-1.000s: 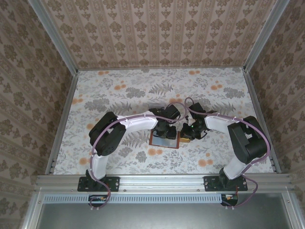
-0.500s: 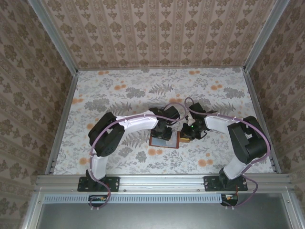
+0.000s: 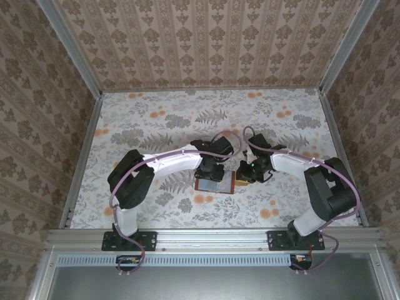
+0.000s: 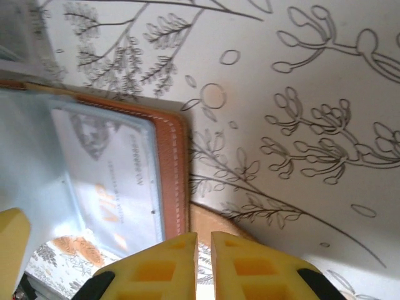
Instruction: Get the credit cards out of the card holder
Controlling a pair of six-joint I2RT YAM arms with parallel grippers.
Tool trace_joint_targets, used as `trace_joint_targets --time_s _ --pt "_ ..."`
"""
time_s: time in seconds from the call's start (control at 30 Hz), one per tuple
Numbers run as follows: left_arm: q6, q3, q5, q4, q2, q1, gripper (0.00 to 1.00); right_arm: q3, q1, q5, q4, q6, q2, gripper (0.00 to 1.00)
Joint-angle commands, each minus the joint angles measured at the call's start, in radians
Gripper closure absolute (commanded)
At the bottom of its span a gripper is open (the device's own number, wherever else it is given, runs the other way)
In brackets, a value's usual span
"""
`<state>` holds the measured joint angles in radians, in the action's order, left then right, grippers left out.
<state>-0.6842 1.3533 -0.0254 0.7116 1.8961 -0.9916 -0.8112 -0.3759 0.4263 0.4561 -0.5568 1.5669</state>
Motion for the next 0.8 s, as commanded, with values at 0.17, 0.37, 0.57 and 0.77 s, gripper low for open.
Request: trace_joint_targets --time_s 0.17,0.37,0.57,0.77 --pt "-0.011 -0.124 0.036 -0.003 -0.064 0.037 0.75 -0.046 -0.057 0.038 0.046 -0.049 -0.052 0.83" --pt "-0.022 -0.2 0.045 -0.02 -0.143 0.051 0.73 -0.069 -0.1 0.032 0.039 -0.067 -0.033 0.83" --pt "-0.036 -0.255 0.006 -0.044 -0.164 0.048 0.78 -0.093 -0.132 0.034 0.029 -0.074 -0.001 0.84" --pt "-0.07 -0.305 0.004 -0.047 -0.193 0.031 0.76 -0.103 -0.165 0.052 -0.006 -0.087 0.032 0.83"
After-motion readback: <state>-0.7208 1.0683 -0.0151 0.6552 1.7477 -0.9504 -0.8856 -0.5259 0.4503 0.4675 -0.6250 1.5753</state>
